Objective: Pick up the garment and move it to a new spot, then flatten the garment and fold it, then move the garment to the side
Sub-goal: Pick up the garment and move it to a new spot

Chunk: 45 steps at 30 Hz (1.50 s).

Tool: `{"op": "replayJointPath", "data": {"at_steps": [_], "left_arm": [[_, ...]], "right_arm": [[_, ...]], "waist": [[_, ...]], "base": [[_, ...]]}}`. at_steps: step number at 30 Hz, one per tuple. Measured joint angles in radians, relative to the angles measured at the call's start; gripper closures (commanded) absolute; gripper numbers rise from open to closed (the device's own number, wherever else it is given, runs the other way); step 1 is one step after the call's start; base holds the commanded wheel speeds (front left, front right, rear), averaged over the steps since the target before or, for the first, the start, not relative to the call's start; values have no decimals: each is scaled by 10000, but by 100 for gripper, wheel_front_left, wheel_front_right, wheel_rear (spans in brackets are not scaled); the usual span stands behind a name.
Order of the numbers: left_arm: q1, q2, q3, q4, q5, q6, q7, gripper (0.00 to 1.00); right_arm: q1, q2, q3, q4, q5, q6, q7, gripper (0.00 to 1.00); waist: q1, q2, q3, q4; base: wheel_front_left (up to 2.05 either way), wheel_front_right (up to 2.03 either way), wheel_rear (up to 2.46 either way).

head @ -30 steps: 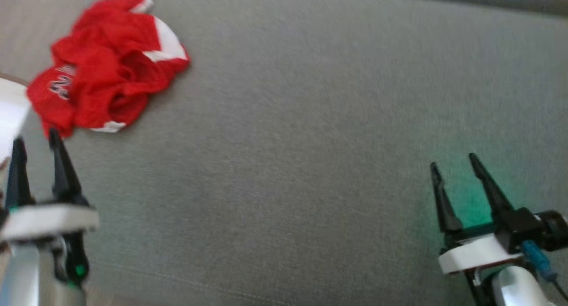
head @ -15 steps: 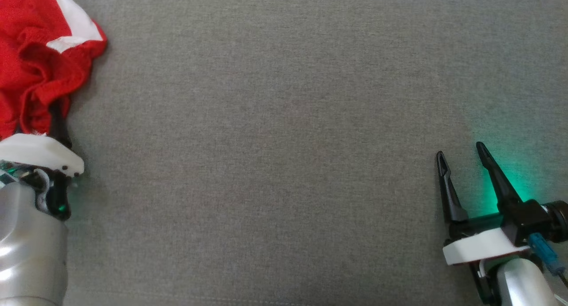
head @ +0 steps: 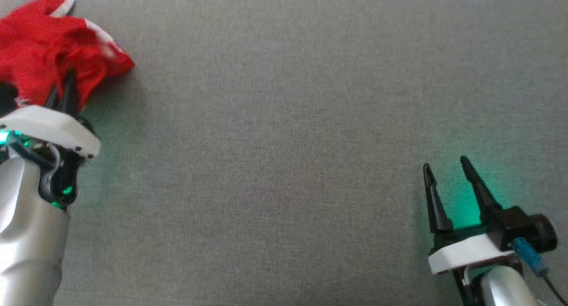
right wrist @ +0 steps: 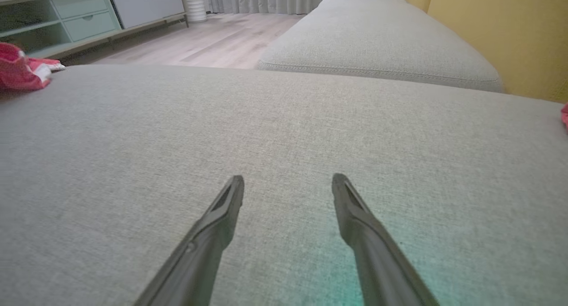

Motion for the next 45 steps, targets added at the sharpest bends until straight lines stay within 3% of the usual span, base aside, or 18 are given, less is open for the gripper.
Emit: {"op": "replayJointPath", "data": {"at_steps": [5,8,10,13,19,23,26,31,35,39,45], "left_arm": [[1364,1095,-1066,-4345,-1854,0,1070,100],[1906,1256,-1143,-6128,-2485,23,1569,100],[2145,1187,-1193,-7244,-2811,301,1896,100],[2295,711,-1452,-8690,-3223,821,2276,100],[2471,-1103,-2715,-10282,-3534,1891,2383,100],[2435,-2468,-3549,-10393,-3365,2349,1881,100],[2157,-2984,-3814,-10207,-3252,2571,1089,100],[1703,-3072,-3891,-9530,-3517,2865,-205,100],[2012,-3116,-3843,-8128,-4197,3018,-1530,100],[2987,-3120,-3469,-6107,-4357,3179,-2646,100],[3932,-2943,-3072,-3939,-4328,3062,-3193,100]], "right_arm": [[32,180,205,688,364,0,-84,0],[30,251,382,729,550,0,-84,0],[29,272,491,706,880,0,-86,0],[29,276,560,706,1198,0,-86,0],[26,278,729,729,1674,0,-86,0],[20,278,798,736,1833,0,-86,0],[16,278,823,740,1873,0,-86,0],[11,278,813,757,1875,0,-86,0],[11,278,792,759,1946,0,-86,0],[11,280,725,765,1941,0,-86,0],[12,282,598,825,1670,0,-86,0]], "waist": [[-2,0,-956,-100],[-3,0,-1354,-264],[-3,0,-1512,-466],[-1,0,-1645,-815],[0,0,-1720,-1579],[0,0,-1686,-2125],[0,0,-1622,-2500],[0,1,-1507,-2903],[1,0,-1354,-3077],[1,0,-1281,-2981],[1,0,-1264,-2534]], "base": [[0,0,0],[0,0,0],[0,0,0],[0,0,0],[0,0,0],[0,0,0],[0,0,0],[0,0,0],[0,0,0],[0,0,0],[0,0,0]]}}
